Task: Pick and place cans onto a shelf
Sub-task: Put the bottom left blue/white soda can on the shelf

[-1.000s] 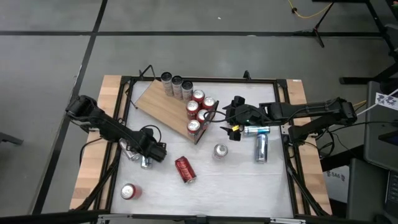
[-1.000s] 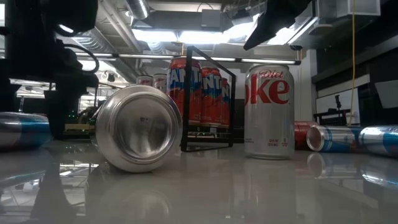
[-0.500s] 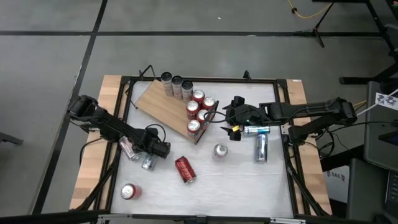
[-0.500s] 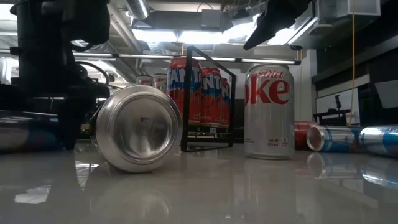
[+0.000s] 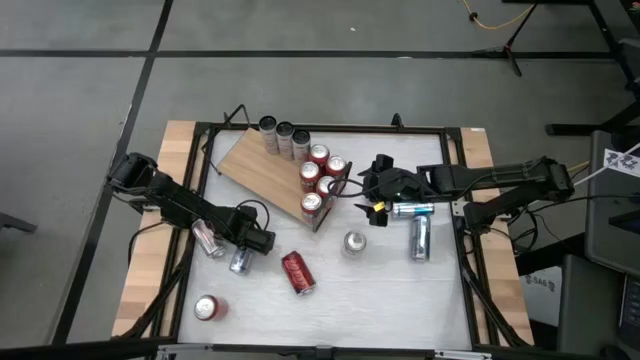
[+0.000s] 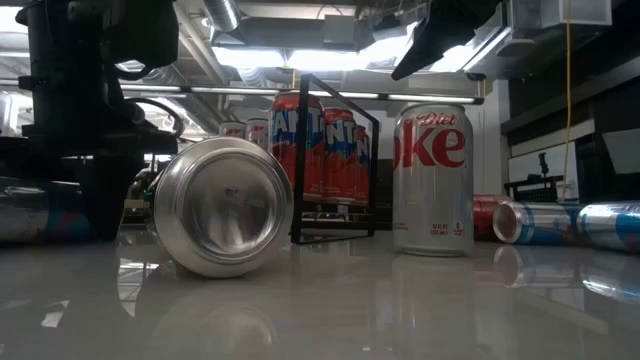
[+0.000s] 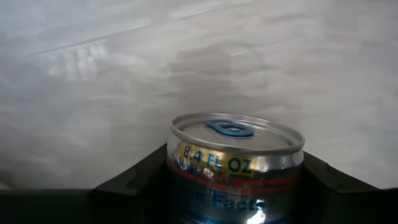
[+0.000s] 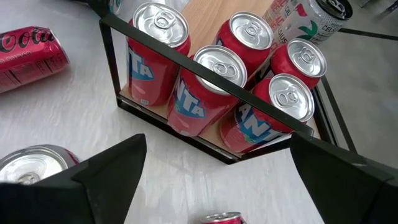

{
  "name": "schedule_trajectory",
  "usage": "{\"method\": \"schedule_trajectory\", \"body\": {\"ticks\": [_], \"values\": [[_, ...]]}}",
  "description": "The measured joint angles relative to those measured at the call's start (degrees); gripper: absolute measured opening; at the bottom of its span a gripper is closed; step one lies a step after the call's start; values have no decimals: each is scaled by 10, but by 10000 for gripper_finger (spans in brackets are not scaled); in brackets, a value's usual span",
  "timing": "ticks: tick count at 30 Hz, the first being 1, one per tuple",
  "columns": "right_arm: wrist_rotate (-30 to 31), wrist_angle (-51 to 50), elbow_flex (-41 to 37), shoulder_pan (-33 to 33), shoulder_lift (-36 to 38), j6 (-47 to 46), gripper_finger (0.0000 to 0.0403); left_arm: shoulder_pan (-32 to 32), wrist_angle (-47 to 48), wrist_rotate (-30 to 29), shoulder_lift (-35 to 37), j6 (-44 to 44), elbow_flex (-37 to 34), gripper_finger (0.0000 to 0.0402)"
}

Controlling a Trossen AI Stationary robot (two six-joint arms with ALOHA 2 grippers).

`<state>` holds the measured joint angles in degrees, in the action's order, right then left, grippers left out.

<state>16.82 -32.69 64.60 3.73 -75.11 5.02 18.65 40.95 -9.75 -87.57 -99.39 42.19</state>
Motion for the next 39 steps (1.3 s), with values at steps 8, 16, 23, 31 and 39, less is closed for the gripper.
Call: {"method": "schedule_trajectory", "body": {"ticks": [8, 16, 23, 31, 39], "values": [[-1, 0, 0, 0, 0, 0, 390, 0, -51, -35, -1, 86, 30, 216], [-102, 1, 0, 0, 0, 0, 390, 0, -151, -64, -1, 183, 38, 216], [-167, 1, 0, 0, 0, 0, 390, 2, -211, -92, -1, 248, 37, 216], [-175, 1, 0, 0, 0, 0, 390, -5, -257, -125, -1, 321, 37, 216], [-175, 1, 0, 0, 0, 0, 390, -22, -289, -160, -1, 400, 37, 216]]}}
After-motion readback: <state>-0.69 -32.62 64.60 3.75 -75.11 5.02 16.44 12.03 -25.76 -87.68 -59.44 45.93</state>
